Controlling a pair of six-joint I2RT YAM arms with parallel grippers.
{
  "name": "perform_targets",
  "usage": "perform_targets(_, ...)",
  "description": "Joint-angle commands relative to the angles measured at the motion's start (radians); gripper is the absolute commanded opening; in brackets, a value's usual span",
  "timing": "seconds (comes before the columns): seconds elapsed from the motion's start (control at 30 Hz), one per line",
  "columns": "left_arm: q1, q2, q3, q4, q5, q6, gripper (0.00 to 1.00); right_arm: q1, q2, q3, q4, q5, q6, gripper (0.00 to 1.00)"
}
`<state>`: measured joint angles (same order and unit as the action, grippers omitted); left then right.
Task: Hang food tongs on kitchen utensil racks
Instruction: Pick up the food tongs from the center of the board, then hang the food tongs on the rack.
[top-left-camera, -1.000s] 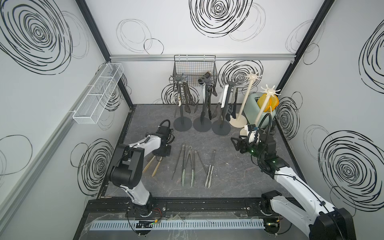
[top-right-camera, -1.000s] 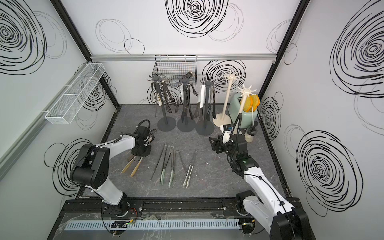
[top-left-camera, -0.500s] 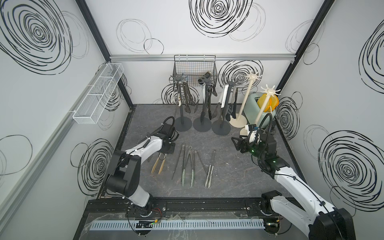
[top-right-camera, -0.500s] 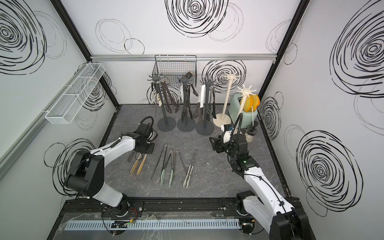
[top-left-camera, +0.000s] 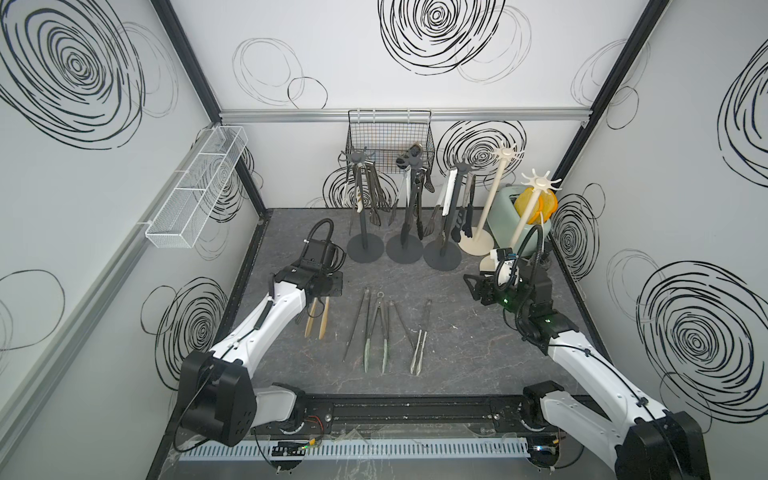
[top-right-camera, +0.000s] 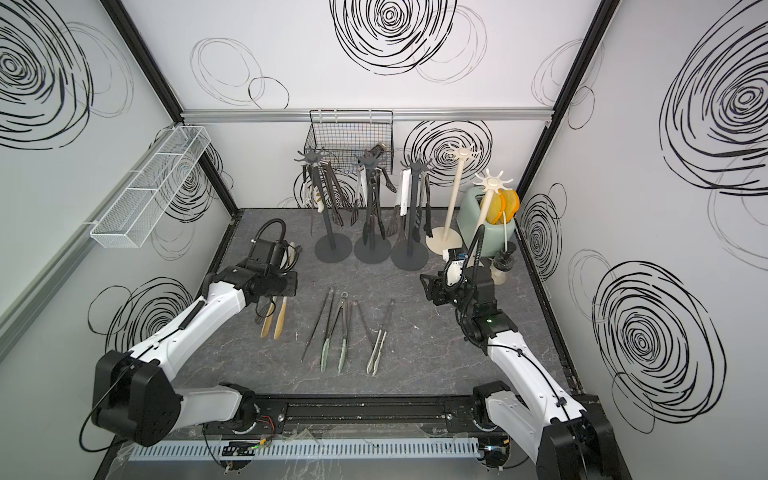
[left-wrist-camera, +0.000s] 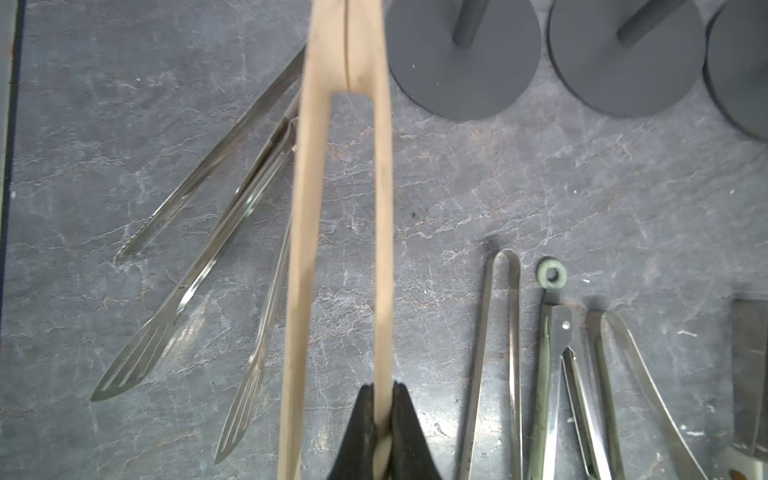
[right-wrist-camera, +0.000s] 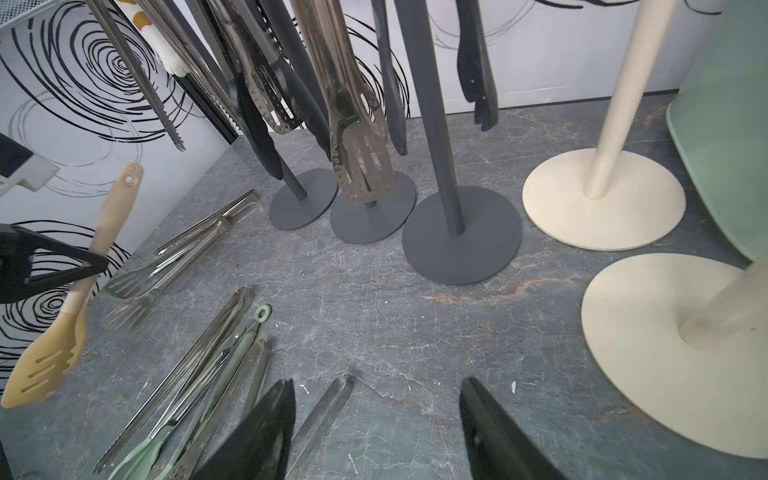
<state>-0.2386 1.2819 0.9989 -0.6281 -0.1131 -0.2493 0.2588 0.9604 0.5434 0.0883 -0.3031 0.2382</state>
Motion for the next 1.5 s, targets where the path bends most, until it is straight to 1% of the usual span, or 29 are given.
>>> perform_targets(0.0, 0.002, -0.08, 0.047, 0.038, 0.016, -0.047, 0.0, -0.006, 0.005, 0.054, -0.027, 0.004, -0.016, 0.65)
perform_targets(0.07, -0.028, -0.136, 0.043, 0.108, 0.035, -0.033, 0.0, -0.006, 0.005, 0.062, -0.033, 0.016, -0.021, 0.65)
perform_targets(0.13, -0.081, -0.177, 0.044, 0.182, 0.042, -0.013, 0.0, -0.006, 0.009, 0.071, -0.044, 0.032, -0.024, 0.65)
perform_targets(0.23, -0.182, -0.207, 0.06, 0.282, 0.02, 0.001, 0.0, -0.006, 0.018, 0.088, -0.059, 0.056, -0.027, 0.65)
perform_targets(0.3, -0.269, -0.208, 0.084, 0.348, -0.023, 0.014, 0.0, -0.006, 0.023, 0.098, -0.069, 0.065, -0.031, 0.65)
perform_targets(0.4, -0.374, -0.174, 0.139, 0.419, -0.068, 0.034, 0.0, -0.006, 0.028, 0.111, -0.083, 0.077, -0.035, 0.65)
perform_targets(0.6, -0.51, -0.029, 0.273, 0.535, -0.11, 0.069, 0.0, -0.006, 0.028, 0.119, -0.099, 0.087, -0.037, 0.65)
perform_targets(0.7, -0.533, 0.063, 0.346, 0.591, -0.115, 0.082, 0.0, -0.007, 0.019, 0.119, -0.109, 0.09, -0.036, 0.64)
perform_targets(0.8, -0.537, 0.152, 0.43, 0.622, -0.1, 0.084, 0.0, -0.006, 0.002, 0.115, -0.112, 0.095, -0.036, 0.64)
perform_targets(0.97, -0.556, 0.298, 0.573, 0.646, -0.075, 0.088, 0.0, -0.006, -0.014, 0.106, -0.117, 0.099, -0.037, 0.64)
perform_targets(1.2, -0.597, 0.45, 0.727, 0.683, -0.082, 0.104, 0.0, -0.005, -0.009, 0.098, -0.11, 0.098, -0.039, 0.64)
perform_targets(1.47, -0.613, 0.582, 0.88, 0.683, -0.161, 0.164, 0.0, -0.006, -0.008, 0.086, -0.103, 0.096, -0.041, 0.64)
